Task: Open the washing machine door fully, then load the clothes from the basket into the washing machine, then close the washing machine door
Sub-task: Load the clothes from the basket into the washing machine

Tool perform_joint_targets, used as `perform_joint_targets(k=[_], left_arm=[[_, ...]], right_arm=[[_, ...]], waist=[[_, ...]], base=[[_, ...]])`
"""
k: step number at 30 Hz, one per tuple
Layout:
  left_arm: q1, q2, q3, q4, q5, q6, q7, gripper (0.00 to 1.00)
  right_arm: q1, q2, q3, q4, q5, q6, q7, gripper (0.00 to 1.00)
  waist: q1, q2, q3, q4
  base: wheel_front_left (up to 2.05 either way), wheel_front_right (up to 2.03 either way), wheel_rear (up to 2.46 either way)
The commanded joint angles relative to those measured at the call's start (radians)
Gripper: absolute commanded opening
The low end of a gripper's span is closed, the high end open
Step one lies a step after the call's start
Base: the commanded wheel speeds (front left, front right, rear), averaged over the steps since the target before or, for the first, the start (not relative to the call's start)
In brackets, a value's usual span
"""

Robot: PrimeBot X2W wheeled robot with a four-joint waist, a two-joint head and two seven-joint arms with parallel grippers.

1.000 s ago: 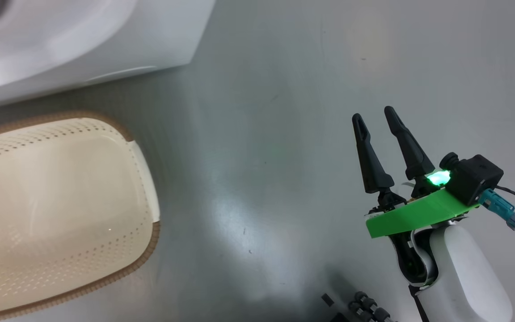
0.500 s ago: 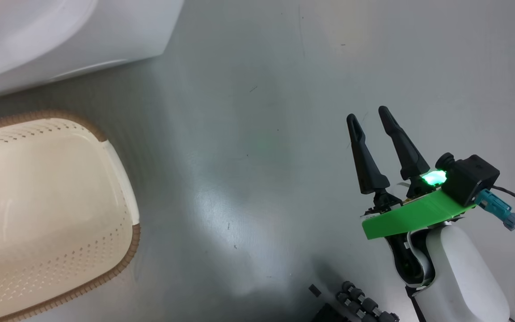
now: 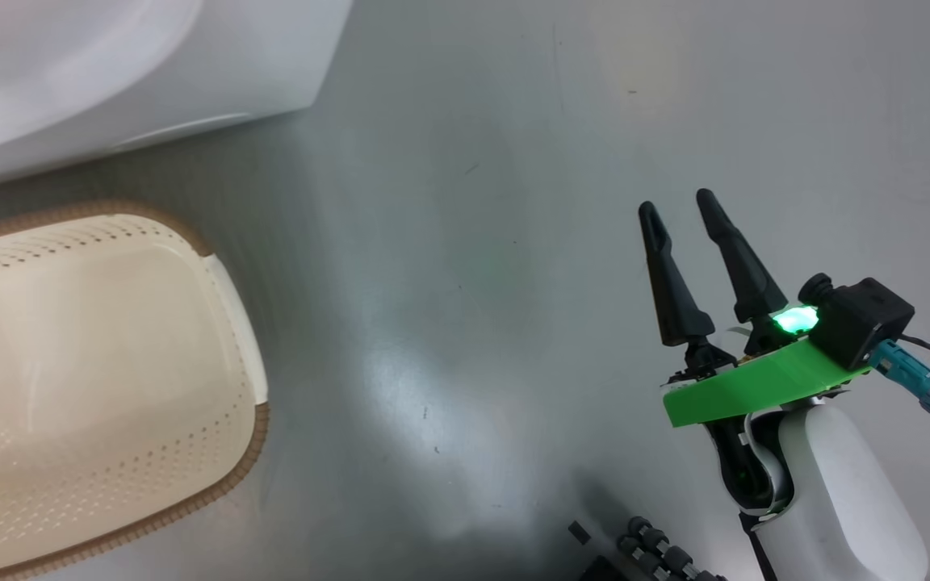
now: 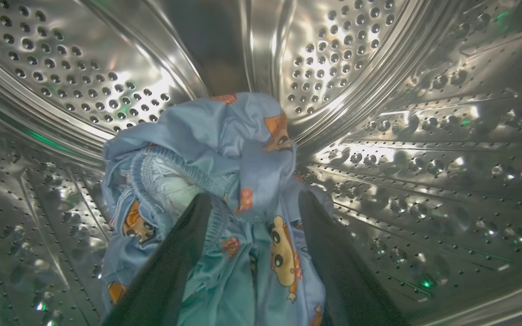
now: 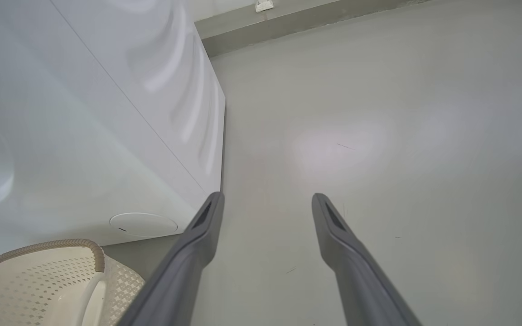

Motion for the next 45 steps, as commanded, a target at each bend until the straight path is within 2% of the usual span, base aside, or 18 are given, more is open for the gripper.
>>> perform_joint_targets(k=[1,10,22,36,45], left_arm=[[0.017,0.036,-0.013,-0.033,-0.015,-0.002,-0.013,1.0],[0.106,0.023,-0.026,-0.078,-0.066,-0.002,-0.03,1.0],[0.361,-0.009,0.027,-0.267,-0.05,-0.002,-0.031,1.0],[0.751,-0.101,0.198,-0.562,0.034,0.027,-0.031,1.0],[0.996,-0.169,0.271,-0.721,0.094,0.043,-0.031,1.0]], right_arm=[[0.016,0.001,0.005,-0.015,-0.014,0.002,-0.005,1.0],[0.02,0.001,-0.019,-0.009,-0.042,0.002,-0.005,1.0],[0.035,0.001,-0.054,0.014,-0.102,0.002,-0.005,1.0],[0.076,0.001,-0.083,0.049,-0.148,0.002,-0.005,1.0],[0.12,0.001,-0.099,0.071,-0.162,0.002,-0.005,1.0]], waist=[[0.0,0.0,-0.014,0.016],[0.0,0.0,-0.064,0.066],[0.0,0.0,-0.169,0.164],[0.0,0.0,-0.321,0.252],[0.0,0.0,-0.436,0.292]], base=[[0.0,0.0,0.0],[0.0,0.0,0.0],[0.0,0.0,0.0],[0.0,0.0,0.0],[0.0,0.0,0.0]])
